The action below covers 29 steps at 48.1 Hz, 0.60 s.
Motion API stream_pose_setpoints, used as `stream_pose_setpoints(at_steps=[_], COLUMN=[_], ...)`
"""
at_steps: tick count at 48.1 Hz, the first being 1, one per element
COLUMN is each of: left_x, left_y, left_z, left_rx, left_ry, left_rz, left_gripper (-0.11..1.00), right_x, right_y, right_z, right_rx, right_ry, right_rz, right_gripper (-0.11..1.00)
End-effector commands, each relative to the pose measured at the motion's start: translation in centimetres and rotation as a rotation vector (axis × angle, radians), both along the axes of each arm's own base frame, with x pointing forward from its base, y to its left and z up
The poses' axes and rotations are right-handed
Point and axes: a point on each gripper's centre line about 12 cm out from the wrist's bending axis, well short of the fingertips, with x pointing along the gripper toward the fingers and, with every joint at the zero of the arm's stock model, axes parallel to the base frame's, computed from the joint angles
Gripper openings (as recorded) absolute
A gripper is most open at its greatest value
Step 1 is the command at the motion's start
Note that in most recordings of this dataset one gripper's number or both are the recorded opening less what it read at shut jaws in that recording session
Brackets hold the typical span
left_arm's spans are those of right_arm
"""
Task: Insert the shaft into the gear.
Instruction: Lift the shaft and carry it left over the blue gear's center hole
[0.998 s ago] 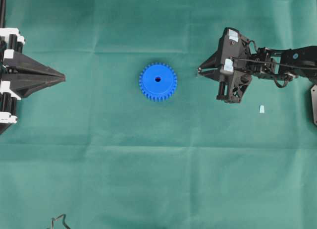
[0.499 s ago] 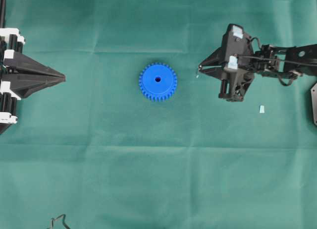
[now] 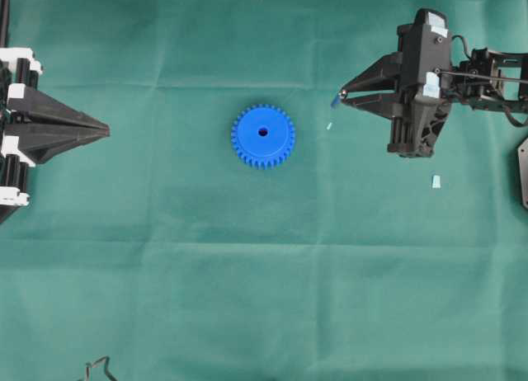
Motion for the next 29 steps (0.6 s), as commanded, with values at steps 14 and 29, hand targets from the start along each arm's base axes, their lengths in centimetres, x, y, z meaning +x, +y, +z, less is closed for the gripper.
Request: stream_pose_setpoints(at_steps=[14, 29], left_x=[0.2, 0.2], left_y=[0.0, 0.0], left_z=[1.1, 1.1], left_rx=[0.001, 0.001], left_ry=[-0.028, -0.028], left_rz=[0.001, 0.001], left_gripper=[0.00, 0.00], right_x=[4.4, 9.7], right_y=[-0.3, 0.2], right_z=[1.8, 1.8], right_rx=[-0.006, -0.004], right_ry=[-0.040, -0.015], right_rz=[0.017, 0.059], right_gripper=[0.17, 0.17])
